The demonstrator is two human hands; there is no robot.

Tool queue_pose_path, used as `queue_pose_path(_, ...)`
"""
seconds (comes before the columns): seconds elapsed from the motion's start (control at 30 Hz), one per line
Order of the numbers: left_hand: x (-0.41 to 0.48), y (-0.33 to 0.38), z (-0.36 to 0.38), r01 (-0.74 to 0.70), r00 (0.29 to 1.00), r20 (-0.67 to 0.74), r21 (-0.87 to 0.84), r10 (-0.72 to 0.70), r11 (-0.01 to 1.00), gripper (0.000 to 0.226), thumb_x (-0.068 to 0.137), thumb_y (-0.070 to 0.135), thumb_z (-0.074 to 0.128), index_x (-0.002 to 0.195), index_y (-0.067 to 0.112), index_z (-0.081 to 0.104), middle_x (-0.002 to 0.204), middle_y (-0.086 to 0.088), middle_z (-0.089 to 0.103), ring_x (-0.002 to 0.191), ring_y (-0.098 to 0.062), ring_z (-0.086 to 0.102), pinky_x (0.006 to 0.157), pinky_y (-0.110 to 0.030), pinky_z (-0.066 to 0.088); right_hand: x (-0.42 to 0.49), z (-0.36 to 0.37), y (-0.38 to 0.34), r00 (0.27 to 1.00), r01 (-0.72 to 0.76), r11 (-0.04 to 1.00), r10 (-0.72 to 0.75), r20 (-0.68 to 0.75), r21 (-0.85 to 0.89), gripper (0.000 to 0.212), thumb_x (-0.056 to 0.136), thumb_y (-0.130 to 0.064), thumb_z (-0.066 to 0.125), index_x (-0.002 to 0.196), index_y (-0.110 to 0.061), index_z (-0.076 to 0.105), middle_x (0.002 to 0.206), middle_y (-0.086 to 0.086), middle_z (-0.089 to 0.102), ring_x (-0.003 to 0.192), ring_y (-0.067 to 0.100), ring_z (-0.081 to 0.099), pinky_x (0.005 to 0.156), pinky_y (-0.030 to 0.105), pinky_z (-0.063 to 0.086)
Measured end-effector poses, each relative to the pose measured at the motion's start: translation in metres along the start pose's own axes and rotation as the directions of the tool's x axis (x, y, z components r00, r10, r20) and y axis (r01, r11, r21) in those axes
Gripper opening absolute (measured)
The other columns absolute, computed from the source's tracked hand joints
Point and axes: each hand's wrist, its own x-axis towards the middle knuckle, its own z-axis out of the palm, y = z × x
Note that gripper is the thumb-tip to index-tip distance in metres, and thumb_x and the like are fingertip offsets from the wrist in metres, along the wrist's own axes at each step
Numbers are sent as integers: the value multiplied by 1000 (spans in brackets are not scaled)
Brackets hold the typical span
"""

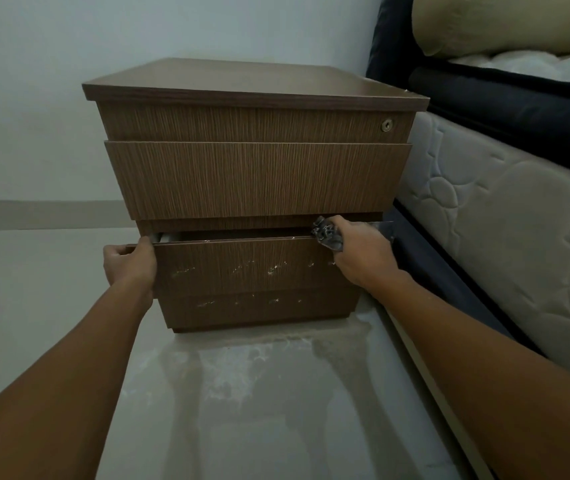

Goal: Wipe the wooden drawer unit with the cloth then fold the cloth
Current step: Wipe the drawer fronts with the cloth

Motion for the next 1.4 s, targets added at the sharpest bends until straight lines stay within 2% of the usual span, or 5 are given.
queue_pose_path(0.33, 11, -3, -10, 9, 998, 54, 54, -12, 998, 30, 96, 32, 54, 118, 12, 54, 110, -7, 55, 95, -21, 48, 78, -33, 38, 9, 29, -62, 987, 149, 988, -147, -59, 41, 45, 85, -22, 65, 128, -20, 53, 116, 2, 66, 109, 21, 57, 91, 36, 43)
queue_pose_path(0.5, 23, -6, -22, 18, 993, 112, 51, -23, 999, 24, 94, 37, 59, 103, 14, 59, 99, -3, 60, 97, -21, 55, 80, -36, 38, 13, 50, -110, 968, 226, 973, -219, -119, 50, 38, 85, -26, 65, 121, -20, 56, 109, 1, 68, 102, 20, 61, 86, 34, 46)
queue_pose_path(0.67, 31, -7, -39, 61, 979, 189, 63, -72, 996, 32, 100, 40, 44, 117, 17, 59, 118, -4, 63, 111, -24, 57, 100, -48, 44, 18, 67, -163, 944, 302, 948, -282, -174, 104, 32, 80, -21, 69, 111, -16, 61, 100, 3, 71, 93, 22, 64, 78, 33, 46)
queue_pose_path(0.87, 45, -9, -56, 138, 930, 340, 37, -142, 990, 54, 104, 43, 20, 94, 21, 68, 115, -5, 65, 109, -22, 59, 102, -50, 43, 24, 85, -217, 942, 320, 928, -290, -169, 189, 29, 84, -24, 65, 112, -19, 59, 103, 1, 70, 95, 21, 62, 77, 31, 46)
queue_pose_path(1.4, 60, -26, -66, 254, 883, 431, -106, -186, 961, 54, 105, 40, 17, 113, 18, 65, 109, -7, 73, 103, -24, 66, 94, -49, 51, 31, 78, -283, 957, 240, 773, -290, -9, 587, 37, 89, -13, 58, 125, -20, 56, 104, 3, 70, 95, 22, 64, 85, 37, 53)
